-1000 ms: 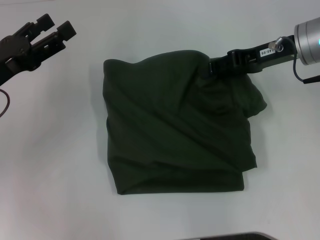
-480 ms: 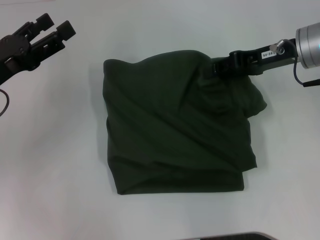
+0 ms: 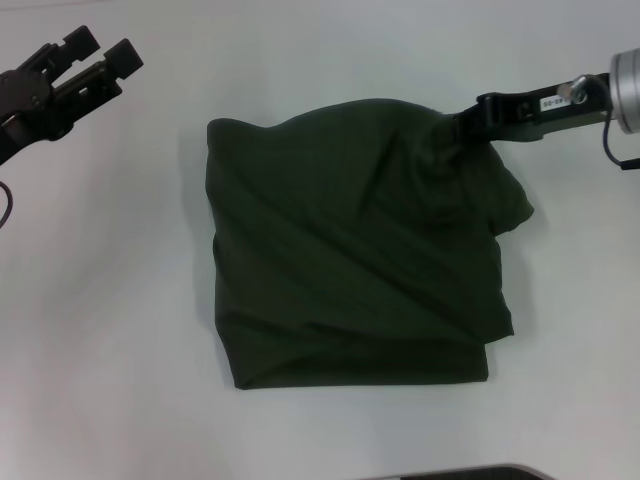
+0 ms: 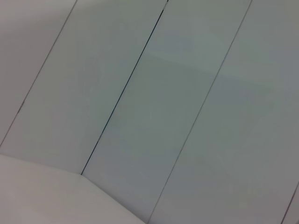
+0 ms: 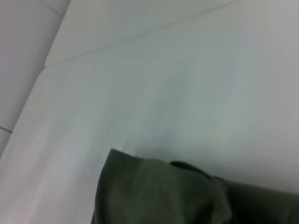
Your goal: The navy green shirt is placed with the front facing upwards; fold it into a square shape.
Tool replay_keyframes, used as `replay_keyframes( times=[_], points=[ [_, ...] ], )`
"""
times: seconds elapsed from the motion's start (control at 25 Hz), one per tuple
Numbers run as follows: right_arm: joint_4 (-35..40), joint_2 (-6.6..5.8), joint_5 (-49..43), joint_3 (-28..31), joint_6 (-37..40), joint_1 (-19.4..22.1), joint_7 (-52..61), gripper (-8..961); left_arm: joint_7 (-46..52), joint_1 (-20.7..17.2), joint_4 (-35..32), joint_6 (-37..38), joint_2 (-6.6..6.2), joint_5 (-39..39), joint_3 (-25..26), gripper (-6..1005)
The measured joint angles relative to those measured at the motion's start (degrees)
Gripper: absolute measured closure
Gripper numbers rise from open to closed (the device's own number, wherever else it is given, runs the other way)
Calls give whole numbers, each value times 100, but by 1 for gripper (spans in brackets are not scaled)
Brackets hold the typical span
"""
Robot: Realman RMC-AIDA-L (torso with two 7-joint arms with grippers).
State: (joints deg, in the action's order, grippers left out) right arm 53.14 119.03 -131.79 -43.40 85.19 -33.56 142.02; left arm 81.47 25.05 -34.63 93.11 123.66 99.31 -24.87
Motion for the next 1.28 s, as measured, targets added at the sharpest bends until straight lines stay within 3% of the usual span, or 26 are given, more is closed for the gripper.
replay_keyframes(
  times=[0.08,0.28,1.04,1.28],
  points=[
    [-6,-22,4,128,-2,38,-57,856,0,3,0,-3,0,0,0,80],
    [-12,-112,5,396,-1,163,-172,923,13,31,0,-9,0,0,0,80],
    [-576,-384,51,949,-351,355,-618,836,59,53,0,-20,10,-9,0,81],
    [-476,-428,680,1569,299,673,-1217,608,61,54,0,-12,9,-9,0,81]
  ],
)
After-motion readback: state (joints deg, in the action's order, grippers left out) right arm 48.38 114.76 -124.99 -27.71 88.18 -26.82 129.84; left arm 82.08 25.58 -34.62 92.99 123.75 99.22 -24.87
